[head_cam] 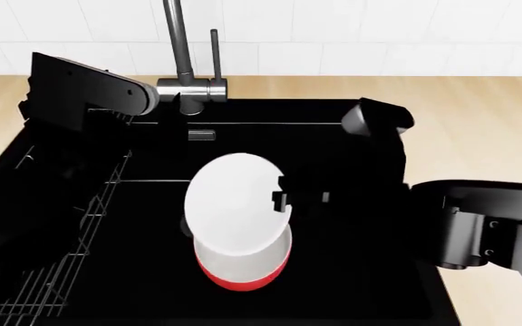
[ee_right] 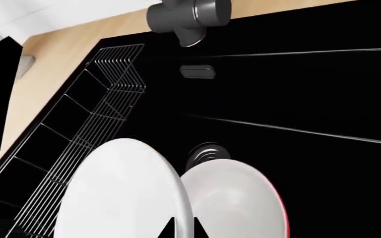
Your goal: Stack the bowls in the sink.
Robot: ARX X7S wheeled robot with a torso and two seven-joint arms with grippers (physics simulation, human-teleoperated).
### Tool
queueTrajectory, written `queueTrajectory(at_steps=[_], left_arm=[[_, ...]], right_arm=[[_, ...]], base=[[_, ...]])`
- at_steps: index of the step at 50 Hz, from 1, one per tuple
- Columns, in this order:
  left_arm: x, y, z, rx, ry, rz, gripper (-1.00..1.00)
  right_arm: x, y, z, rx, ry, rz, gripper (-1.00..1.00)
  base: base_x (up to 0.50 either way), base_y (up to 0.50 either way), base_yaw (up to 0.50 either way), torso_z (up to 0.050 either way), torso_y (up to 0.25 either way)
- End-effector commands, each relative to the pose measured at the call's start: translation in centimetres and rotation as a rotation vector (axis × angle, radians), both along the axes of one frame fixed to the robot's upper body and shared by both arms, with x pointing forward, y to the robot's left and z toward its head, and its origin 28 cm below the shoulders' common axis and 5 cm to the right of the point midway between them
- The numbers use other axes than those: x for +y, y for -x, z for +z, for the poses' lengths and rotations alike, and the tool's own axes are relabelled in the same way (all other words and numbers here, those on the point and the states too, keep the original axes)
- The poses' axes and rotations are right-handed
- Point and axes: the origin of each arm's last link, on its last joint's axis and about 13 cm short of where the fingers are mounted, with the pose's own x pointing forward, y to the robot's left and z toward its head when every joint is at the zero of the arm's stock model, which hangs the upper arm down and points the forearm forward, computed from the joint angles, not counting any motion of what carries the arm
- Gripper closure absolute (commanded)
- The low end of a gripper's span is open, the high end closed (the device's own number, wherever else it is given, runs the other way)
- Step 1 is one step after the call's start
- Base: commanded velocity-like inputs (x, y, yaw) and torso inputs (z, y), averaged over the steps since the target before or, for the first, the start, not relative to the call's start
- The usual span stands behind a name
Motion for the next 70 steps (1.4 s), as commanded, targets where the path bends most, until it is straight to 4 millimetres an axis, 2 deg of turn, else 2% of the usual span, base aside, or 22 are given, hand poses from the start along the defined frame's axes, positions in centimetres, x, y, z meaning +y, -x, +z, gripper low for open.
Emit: queueTrajectory(at_steps=[1, 22, 70], left_arm=[[0.1, 0.0, 0.1, -0.003, 0.002, 0.0, -1.0], [0.0, 0.1, -0.1, 0.0, 0.001, -0.001, -1.0], [0.1, 0.1, -0.3, 0.003, -0.003, -0.002, -1.0]], right_arm=[[0.2, -0.5, -0.5, 0.002, -0.002, 0.006, 1.0], [0.3, -0.8, -2.4, 0.062, 0.002, 0.009, 1.0], [0.2, -2.2, -4.8, 0.141, -0.019, -0.01, 1.0]], base=[[0.0, 0.0, 0.0, 0.0, 0.0], [0.0, 0.0, 0.0, 0.0, 0.0], [0.0, 0.0, 0.0, 0.0, 0.0]])
